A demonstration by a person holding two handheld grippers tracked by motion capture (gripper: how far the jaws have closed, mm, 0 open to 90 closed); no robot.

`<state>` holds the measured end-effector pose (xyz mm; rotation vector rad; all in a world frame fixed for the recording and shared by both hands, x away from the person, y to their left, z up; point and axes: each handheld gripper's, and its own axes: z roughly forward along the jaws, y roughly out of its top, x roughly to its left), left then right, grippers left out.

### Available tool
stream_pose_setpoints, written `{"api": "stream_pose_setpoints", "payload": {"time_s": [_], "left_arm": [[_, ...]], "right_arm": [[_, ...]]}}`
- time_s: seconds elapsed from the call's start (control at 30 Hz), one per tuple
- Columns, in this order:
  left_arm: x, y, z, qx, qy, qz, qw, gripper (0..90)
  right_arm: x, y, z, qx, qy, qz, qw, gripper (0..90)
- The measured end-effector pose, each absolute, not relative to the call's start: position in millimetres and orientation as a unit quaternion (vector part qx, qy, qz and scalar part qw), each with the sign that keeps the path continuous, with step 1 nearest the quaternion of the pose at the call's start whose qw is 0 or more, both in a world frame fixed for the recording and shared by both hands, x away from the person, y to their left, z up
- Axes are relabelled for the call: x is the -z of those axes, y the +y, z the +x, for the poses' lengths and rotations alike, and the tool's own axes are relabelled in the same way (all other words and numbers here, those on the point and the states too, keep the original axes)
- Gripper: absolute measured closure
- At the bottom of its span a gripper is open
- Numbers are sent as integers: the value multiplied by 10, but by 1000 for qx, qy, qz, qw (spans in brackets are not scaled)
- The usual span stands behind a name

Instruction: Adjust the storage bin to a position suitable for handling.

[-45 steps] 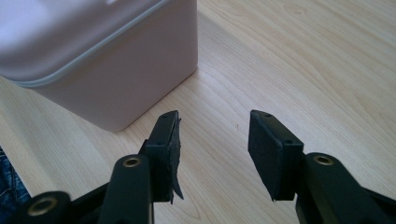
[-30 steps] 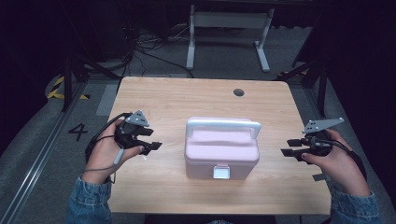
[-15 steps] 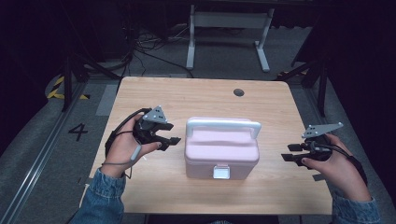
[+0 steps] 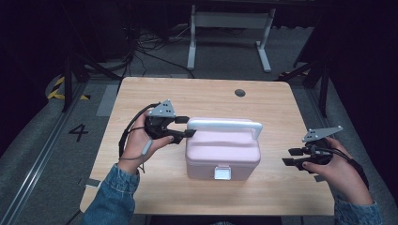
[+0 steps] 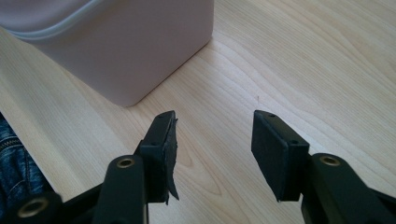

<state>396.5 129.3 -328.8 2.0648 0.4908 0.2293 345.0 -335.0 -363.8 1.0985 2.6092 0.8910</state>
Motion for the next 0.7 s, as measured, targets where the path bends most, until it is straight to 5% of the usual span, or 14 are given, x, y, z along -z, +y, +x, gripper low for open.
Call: {"api": "stream_pose_setpoints", "payload": {"time_s": [0.3,0.7], "left_arm": [[3320,1110,4010,-95,192,839,499,544],[3351,1083,3998,-99,194,838,501,771]], "right_arm": [[3658,-3334,3463,-299,878,366,80,511],[3663,-3340,3463,-300,878,365,79,511]]}}
